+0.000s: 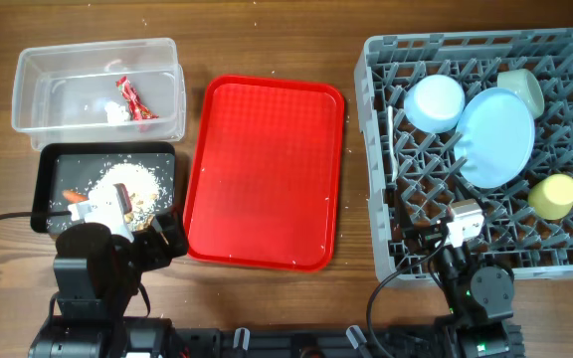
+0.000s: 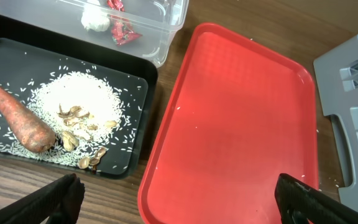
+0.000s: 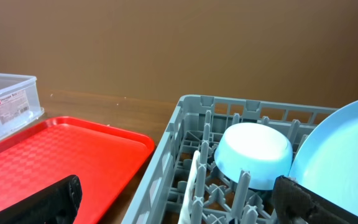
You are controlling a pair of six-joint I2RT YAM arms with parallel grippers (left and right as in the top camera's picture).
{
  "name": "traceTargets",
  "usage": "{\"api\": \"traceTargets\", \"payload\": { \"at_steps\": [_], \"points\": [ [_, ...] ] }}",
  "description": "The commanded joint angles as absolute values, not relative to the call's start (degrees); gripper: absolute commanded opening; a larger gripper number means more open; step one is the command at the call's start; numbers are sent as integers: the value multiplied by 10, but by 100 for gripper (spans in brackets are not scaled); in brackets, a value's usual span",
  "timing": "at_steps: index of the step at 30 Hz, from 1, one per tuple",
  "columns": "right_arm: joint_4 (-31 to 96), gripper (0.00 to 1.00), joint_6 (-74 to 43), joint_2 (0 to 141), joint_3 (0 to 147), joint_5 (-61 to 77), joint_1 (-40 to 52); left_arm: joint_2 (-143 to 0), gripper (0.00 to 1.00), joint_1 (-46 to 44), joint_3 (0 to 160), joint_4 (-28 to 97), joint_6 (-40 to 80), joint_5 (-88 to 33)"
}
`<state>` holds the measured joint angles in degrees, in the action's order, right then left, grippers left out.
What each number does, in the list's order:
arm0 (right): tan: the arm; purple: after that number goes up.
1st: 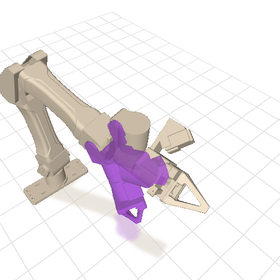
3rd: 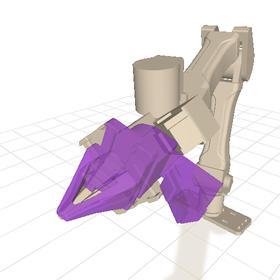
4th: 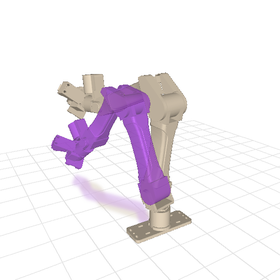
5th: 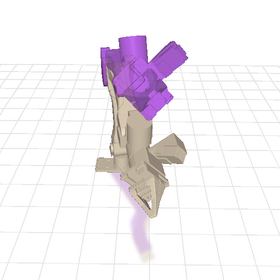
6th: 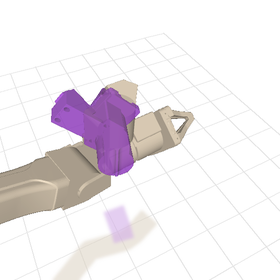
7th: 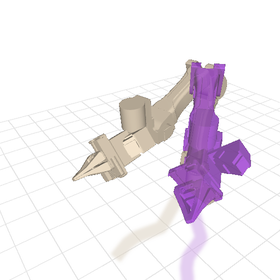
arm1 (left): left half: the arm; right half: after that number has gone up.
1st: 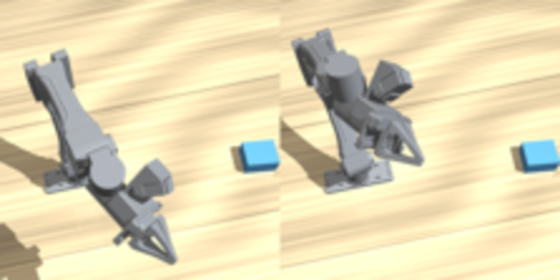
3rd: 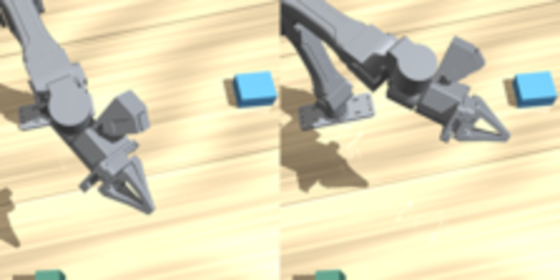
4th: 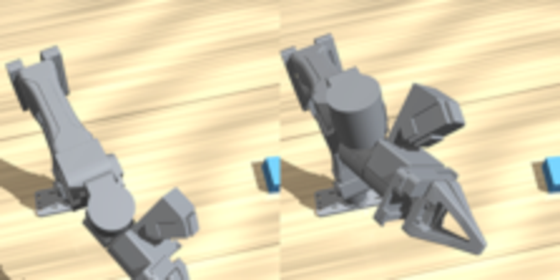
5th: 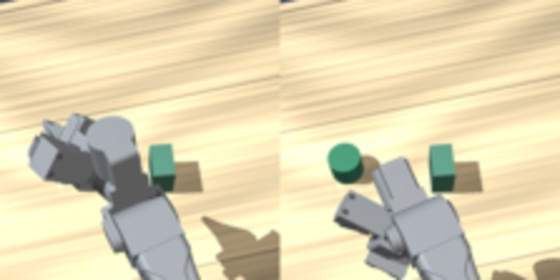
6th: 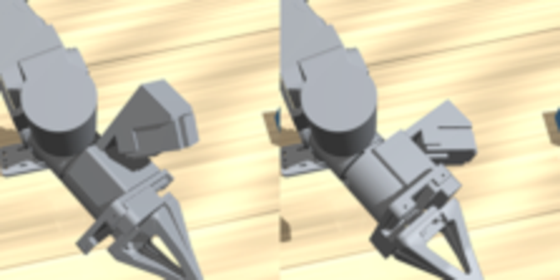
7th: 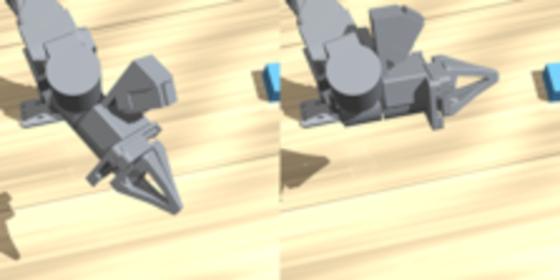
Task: Sort waste into correct bins and load items into the dishwasher rack
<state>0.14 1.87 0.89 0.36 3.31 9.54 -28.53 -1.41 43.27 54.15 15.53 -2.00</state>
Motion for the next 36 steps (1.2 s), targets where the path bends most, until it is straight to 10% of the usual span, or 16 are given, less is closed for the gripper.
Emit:
{"api": "traceTargets", "payload": {
  "at_steps": [1, 36],
  "points": [
    [0, 100, 30, 1, 3, 29, 95, -283, 100, -11, 430, 541, 158, -15],
    [-1, 100, 26, 2, 3, 29, 95, -200, 100, -12, 386, 531, 118, -4]
  ]
}}
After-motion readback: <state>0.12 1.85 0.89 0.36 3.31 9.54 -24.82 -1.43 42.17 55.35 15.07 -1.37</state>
